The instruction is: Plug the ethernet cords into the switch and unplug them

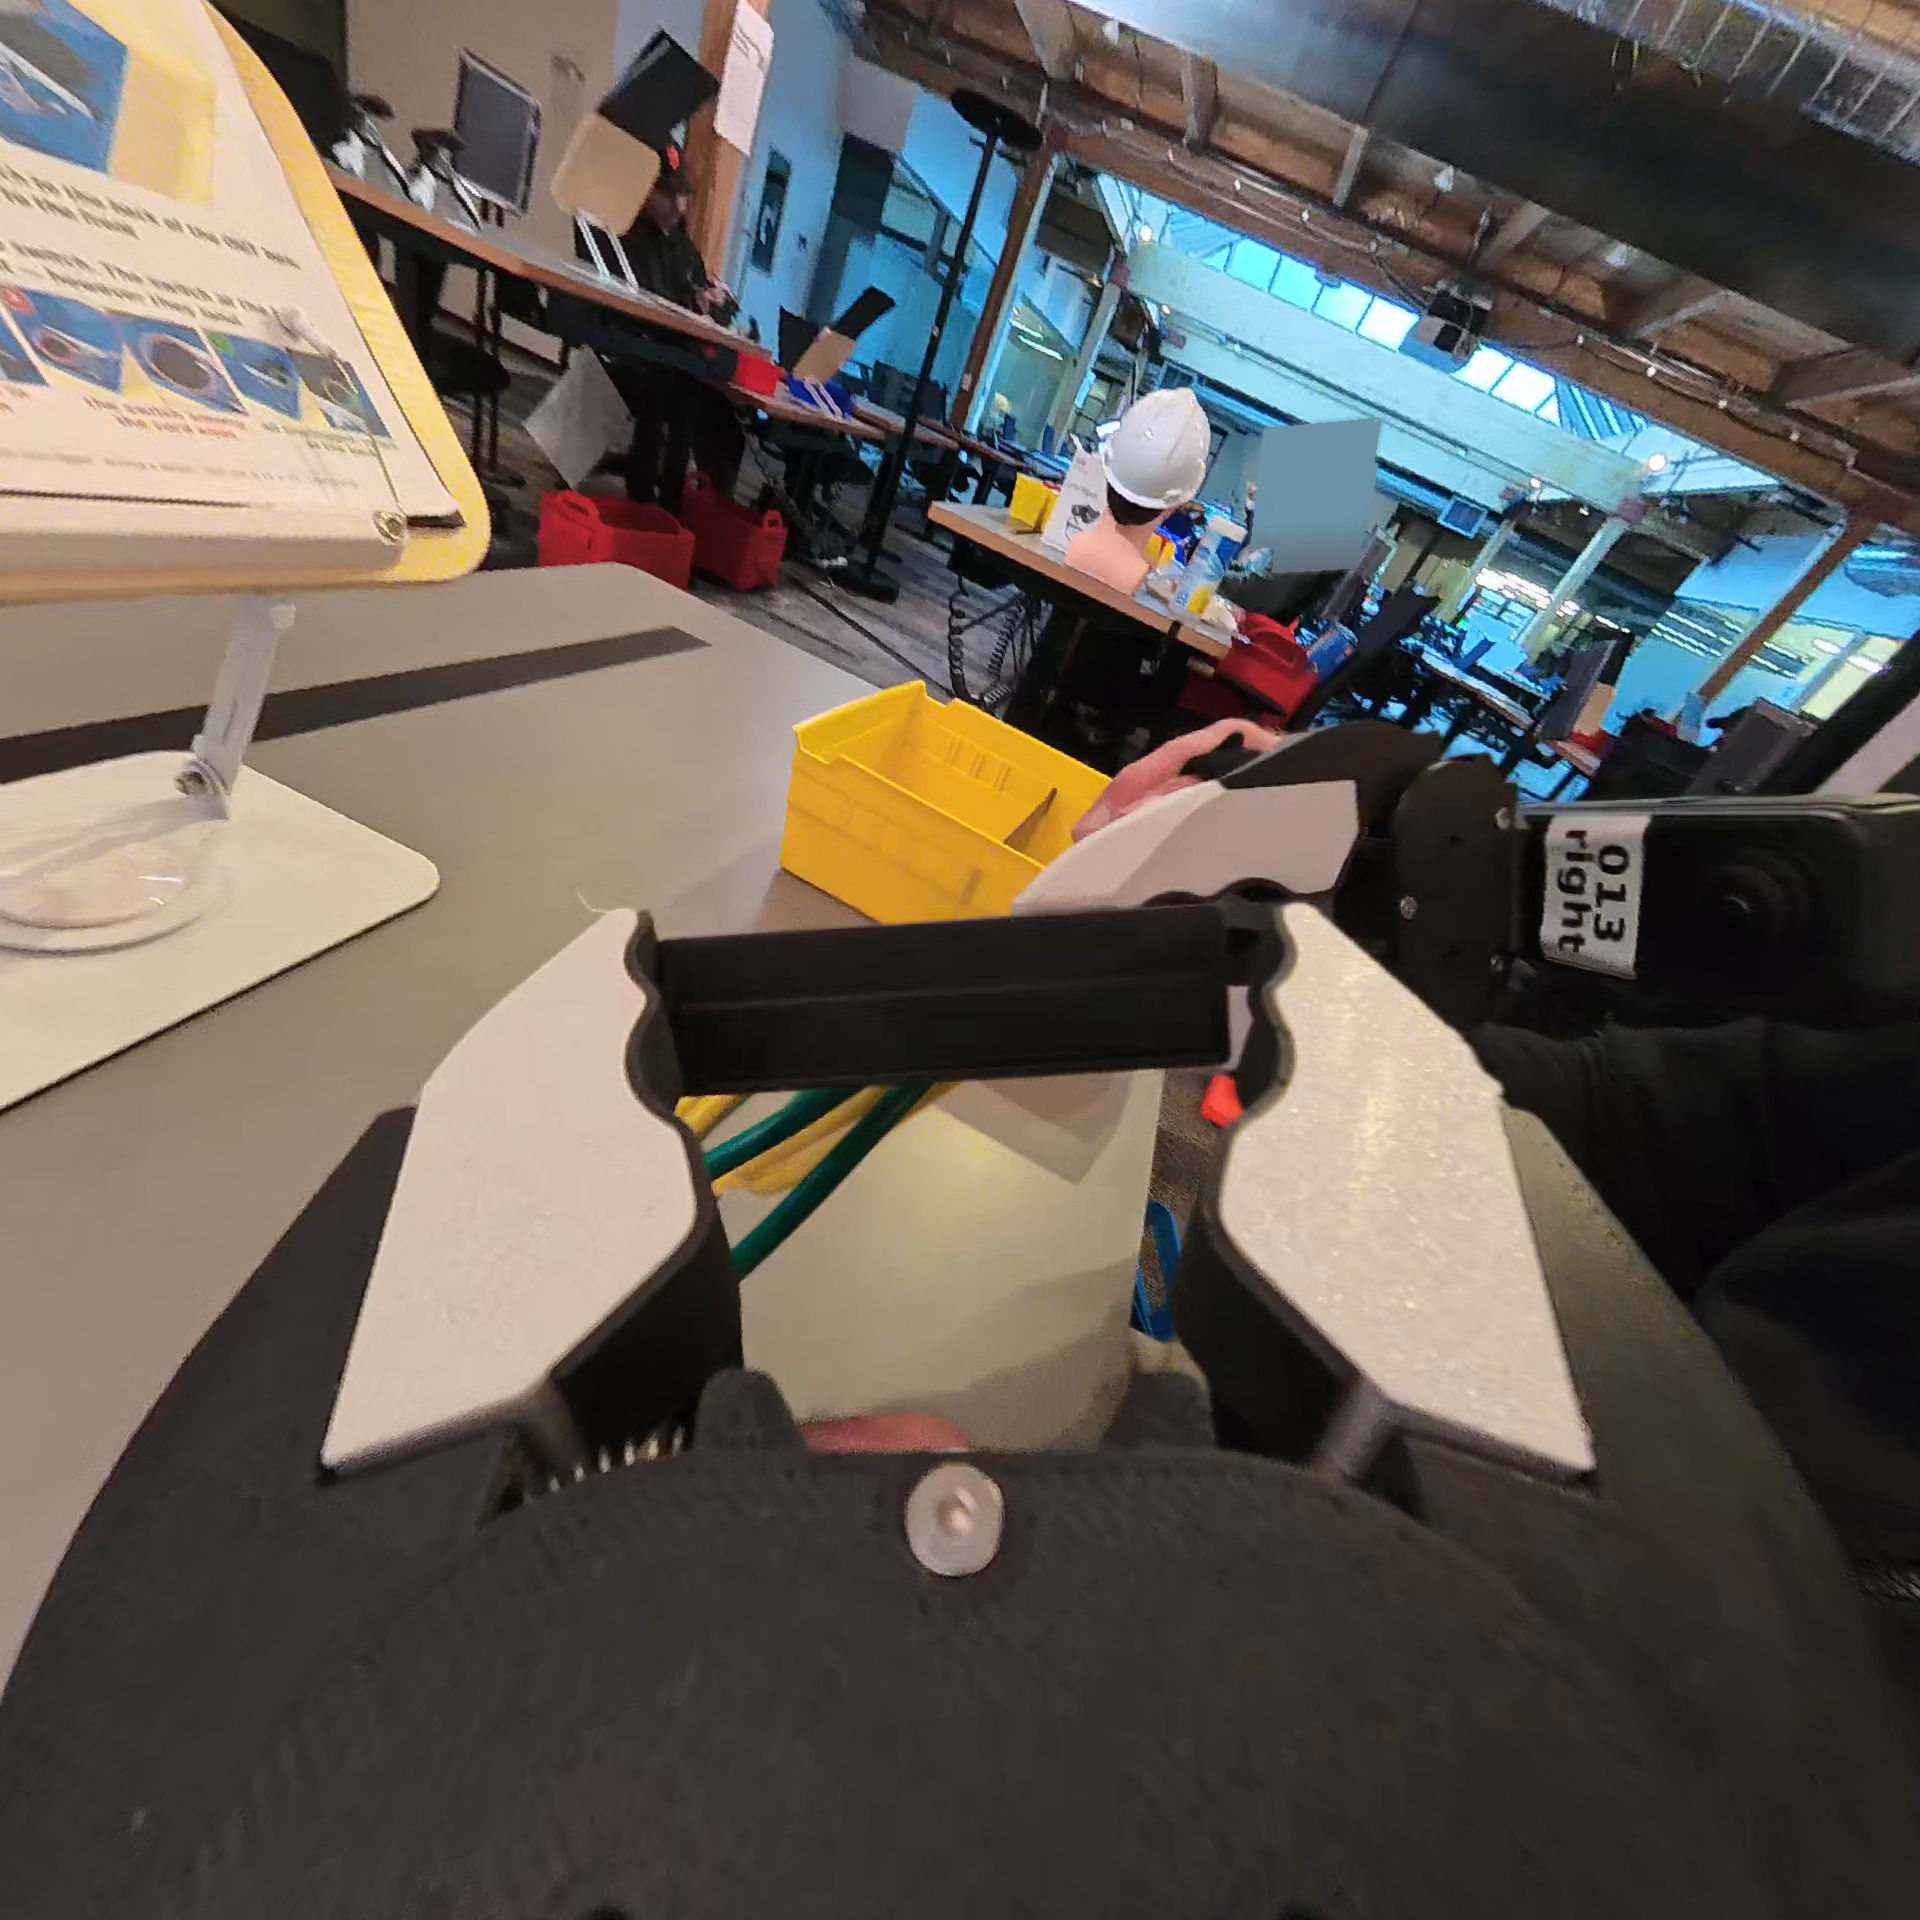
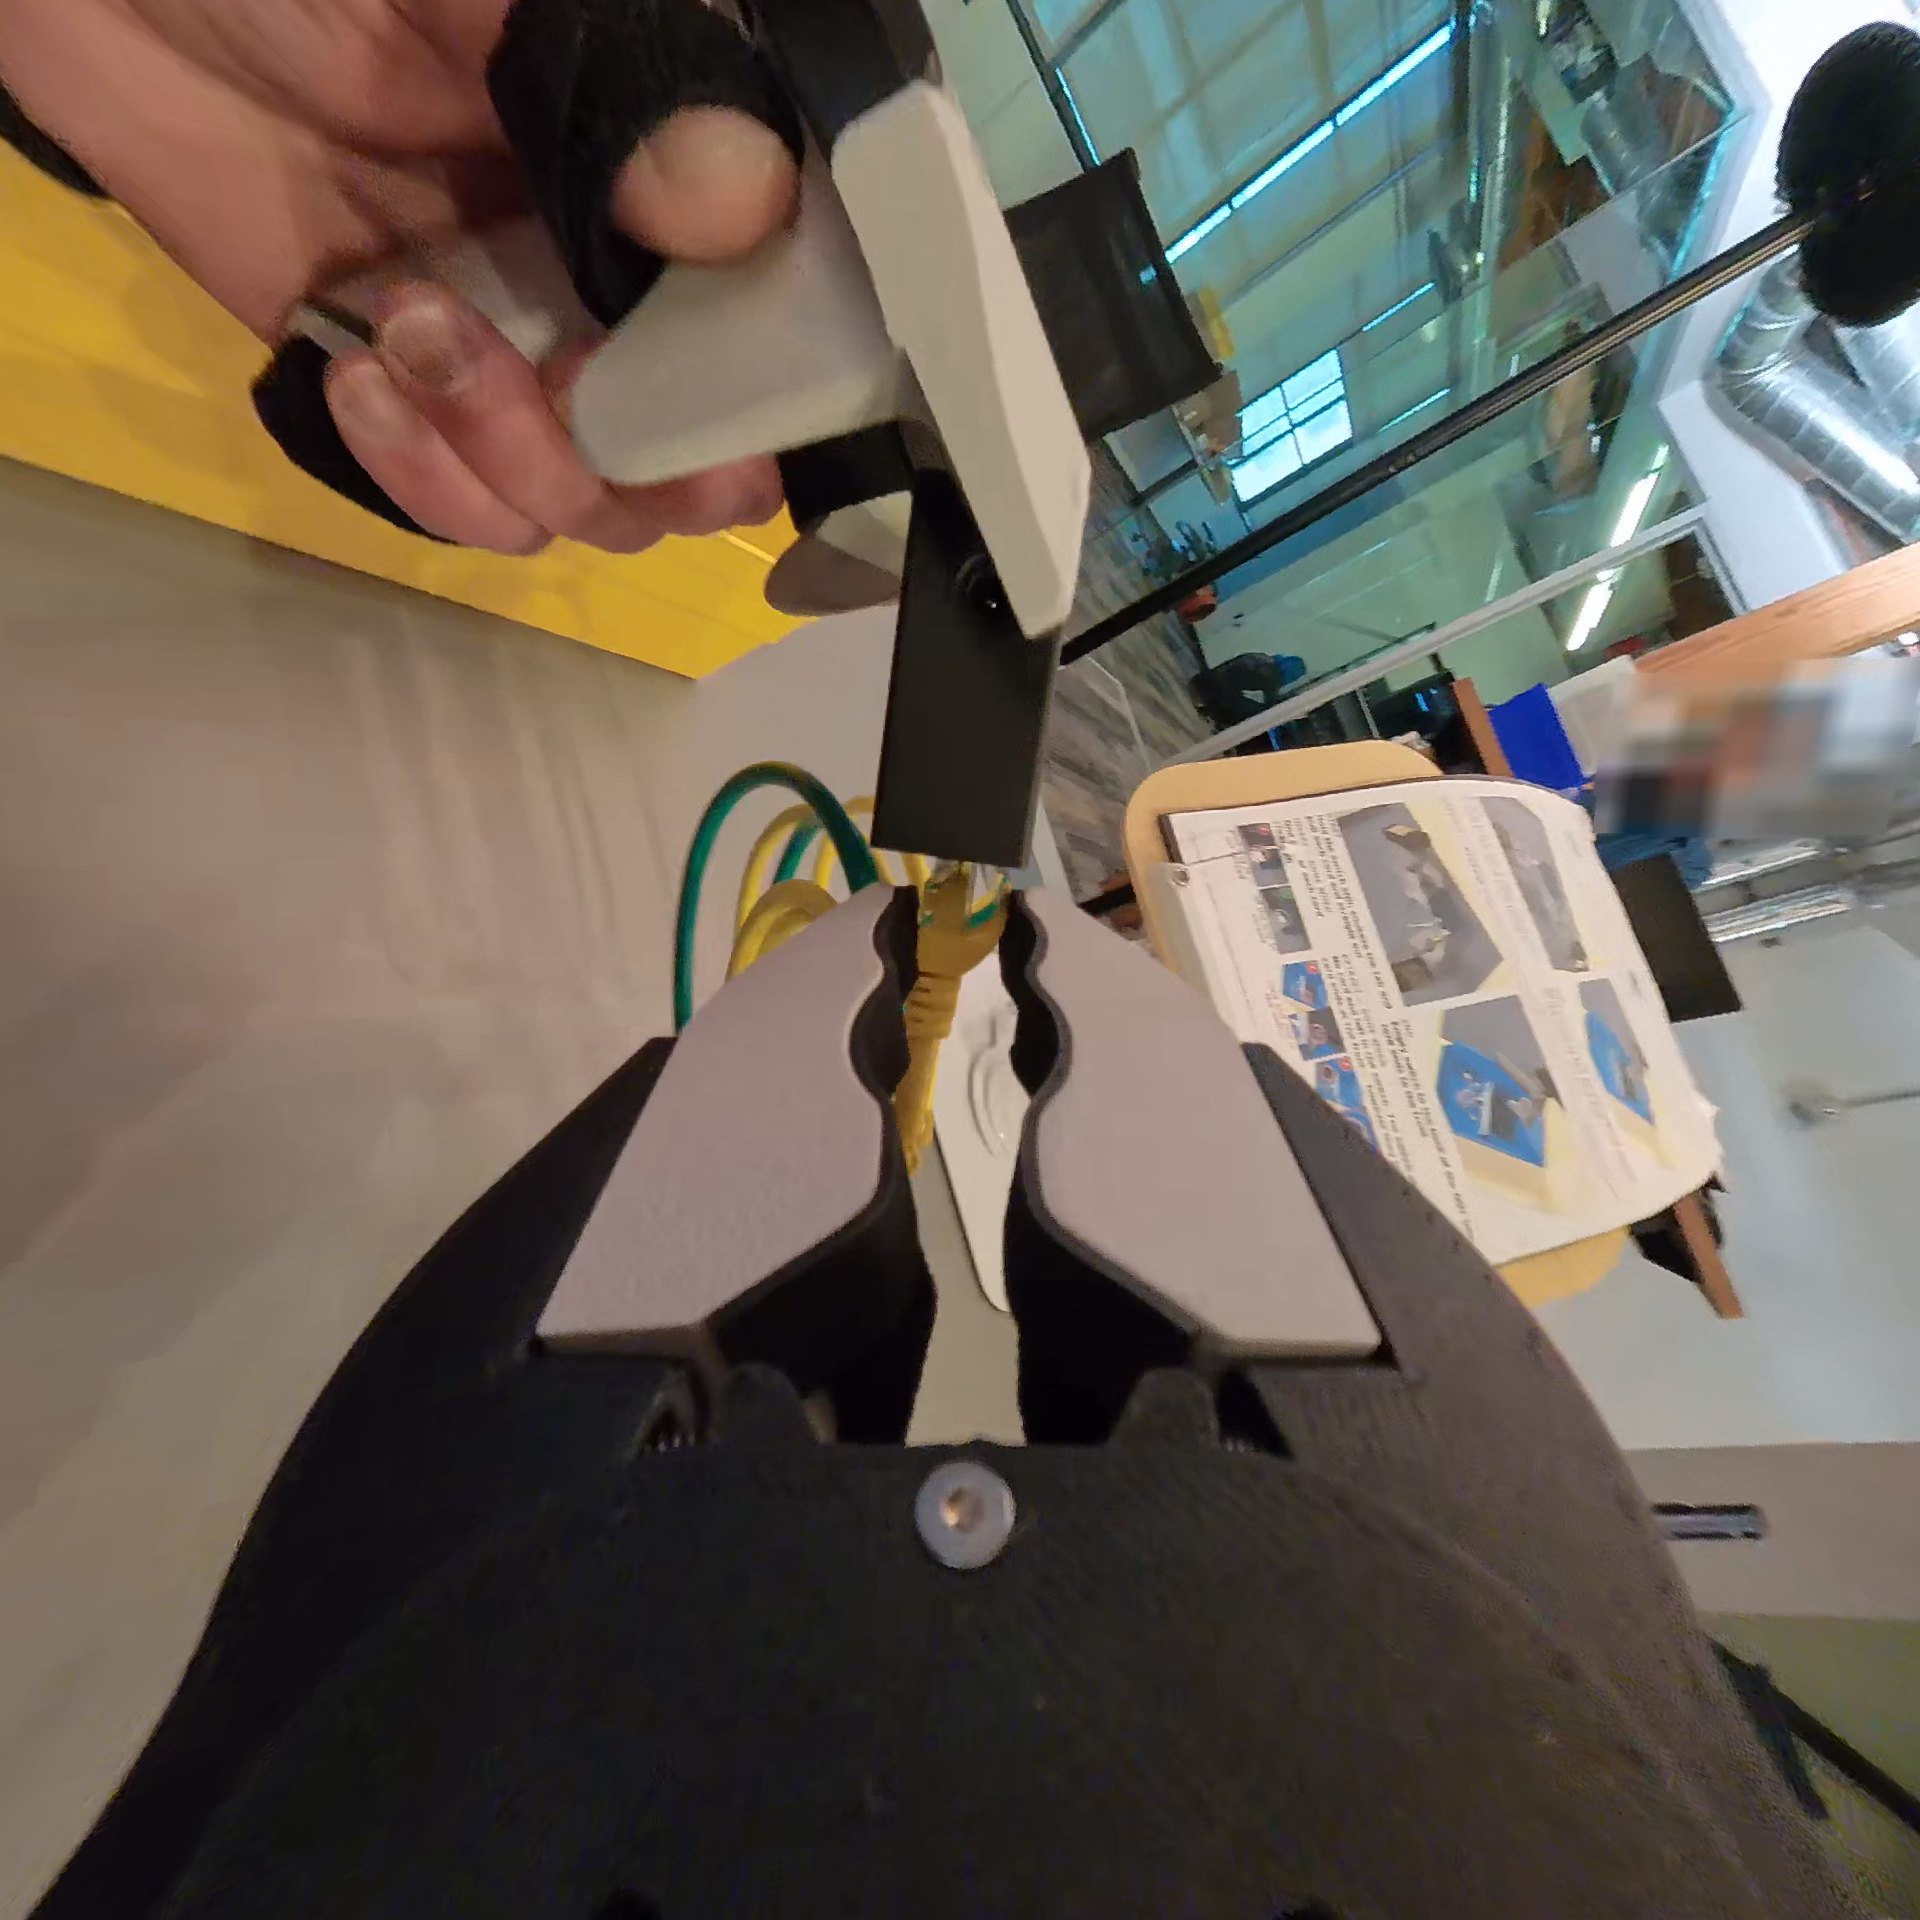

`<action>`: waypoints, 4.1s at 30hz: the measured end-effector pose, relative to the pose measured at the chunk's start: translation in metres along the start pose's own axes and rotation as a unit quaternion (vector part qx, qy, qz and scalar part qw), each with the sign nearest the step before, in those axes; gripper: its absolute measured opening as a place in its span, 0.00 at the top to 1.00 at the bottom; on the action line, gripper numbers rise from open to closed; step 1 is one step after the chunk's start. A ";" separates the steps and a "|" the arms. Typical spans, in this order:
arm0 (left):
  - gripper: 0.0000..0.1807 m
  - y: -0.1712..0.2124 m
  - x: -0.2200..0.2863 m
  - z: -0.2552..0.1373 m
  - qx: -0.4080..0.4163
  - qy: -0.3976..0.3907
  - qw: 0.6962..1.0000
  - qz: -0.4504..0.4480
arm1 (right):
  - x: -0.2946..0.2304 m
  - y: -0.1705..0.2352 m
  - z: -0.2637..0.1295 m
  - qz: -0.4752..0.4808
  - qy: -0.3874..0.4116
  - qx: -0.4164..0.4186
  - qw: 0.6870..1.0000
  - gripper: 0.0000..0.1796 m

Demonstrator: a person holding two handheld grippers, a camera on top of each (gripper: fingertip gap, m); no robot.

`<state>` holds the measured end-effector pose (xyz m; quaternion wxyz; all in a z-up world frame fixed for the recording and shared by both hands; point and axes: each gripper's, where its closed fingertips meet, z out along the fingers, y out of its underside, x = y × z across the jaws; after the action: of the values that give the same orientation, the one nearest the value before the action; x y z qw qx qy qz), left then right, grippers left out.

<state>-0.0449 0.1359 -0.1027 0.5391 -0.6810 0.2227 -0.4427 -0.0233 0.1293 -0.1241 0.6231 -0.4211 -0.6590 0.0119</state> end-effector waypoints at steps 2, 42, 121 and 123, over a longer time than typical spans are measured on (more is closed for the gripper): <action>0.37 0.005 0.003 0.003 -0.021 0.007 1.000 -0.003 | 0.001 0.002 0.000 -0.011 0.006 -0.002 1.000 0.92; 0.42 0.021 -0.008 0.007 -0.035 -0.017 0.997 -0.059 | -0.003 0.007 0.001 -0.076 0.025 -0.008 0.997 0.90; 0.43 0.020 0.020 0.023 -0.011 0.032 0.992 -0.120 | 0.009 0.004 -0.034 -0.128 -0.103 -0.046 0.985 0.93; 0.43 0.017 0.019 0.022 -0.010 0.025 0.992 -0.119 | 0.009 0.003 -0.033 -0.124 -0.083 -0.052 0.987 0.93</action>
<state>-0.0135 0.1273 -0.1125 0.4701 -0.6966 0.1575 -0.5186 0.0076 0.1198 -0.1110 0.5400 -0.3655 -0.7554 -0.0647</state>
